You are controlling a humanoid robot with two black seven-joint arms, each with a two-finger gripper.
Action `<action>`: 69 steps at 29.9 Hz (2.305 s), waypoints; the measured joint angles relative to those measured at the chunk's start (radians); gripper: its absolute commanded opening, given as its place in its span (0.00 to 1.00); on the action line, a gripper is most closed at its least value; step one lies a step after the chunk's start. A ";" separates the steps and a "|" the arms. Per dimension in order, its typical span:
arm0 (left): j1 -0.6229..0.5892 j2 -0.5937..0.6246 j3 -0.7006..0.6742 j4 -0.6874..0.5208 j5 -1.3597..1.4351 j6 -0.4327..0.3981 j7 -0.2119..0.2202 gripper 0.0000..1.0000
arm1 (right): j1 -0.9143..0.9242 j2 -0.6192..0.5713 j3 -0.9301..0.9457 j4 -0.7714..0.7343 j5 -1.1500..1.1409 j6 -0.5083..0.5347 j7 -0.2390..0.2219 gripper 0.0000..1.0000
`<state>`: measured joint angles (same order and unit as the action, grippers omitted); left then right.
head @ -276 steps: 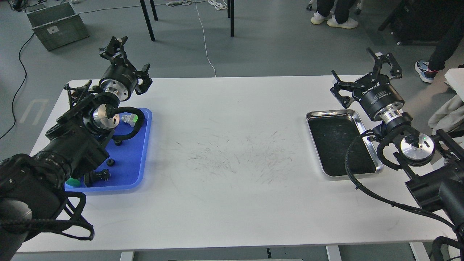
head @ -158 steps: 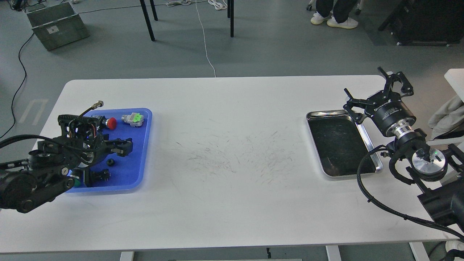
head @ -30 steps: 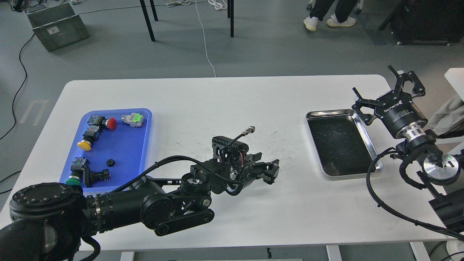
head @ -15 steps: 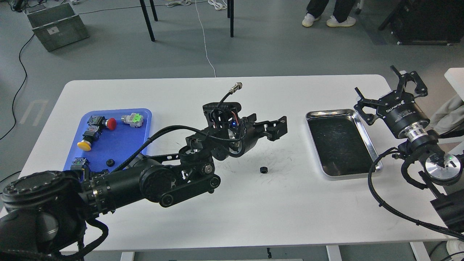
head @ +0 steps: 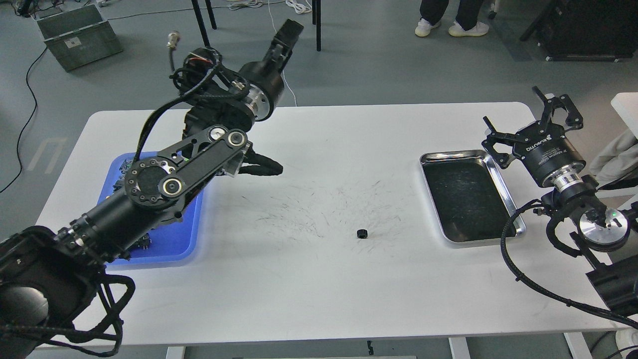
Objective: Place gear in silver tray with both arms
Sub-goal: 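Lift the left arm back over the blue tray, then reach the right gripper to the black gear and grasp it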
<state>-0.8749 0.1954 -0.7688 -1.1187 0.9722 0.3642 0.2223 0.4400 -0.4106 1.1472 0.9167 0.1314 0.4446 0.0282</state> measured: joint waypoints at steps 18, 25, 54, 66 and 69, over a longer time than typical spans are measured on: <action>0.281 0.211 -0.303 0.144 -0.541 -0.311 -0.268 0.98 | 0.484 -0.063 -0.480 0.123 -0.301 -0.052 -0.145 0.99; 0.309 0.235 -0.302 0.144 -0.534 -0.318 -0.291 0.98 | 0.791 -0.061 -0.933 0.266 -0.700 -0.083 -0.223 0.99; 0.325 0.285 -0.264 0.135 -0.487 -0.318 -0.298 0.98 | 0.971 0.234 -1.601 0.288 -1.072 -0.070 -0.226 0.94; 0.338 0.283 -0.265 0.134 -0.488 -0.318 -0.310 0.98 | 0.961 0.249 -1.629 0.271 -1.077 -0.070 -0.224 0.87; 0.338 0.282 -0.265 0.134 -0.488 -0.318 -0.310 0.98 | 0.958 0.249 -1.630 0.265 -1.086 -0.070 -0.224 0.82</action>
<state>-0.5370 0.4771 -1.0340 -0.9850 0.4847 0.0460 -0.0874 1.3982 -0.1612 -0.4828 1.1821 -0.9550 0.3743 -0.1962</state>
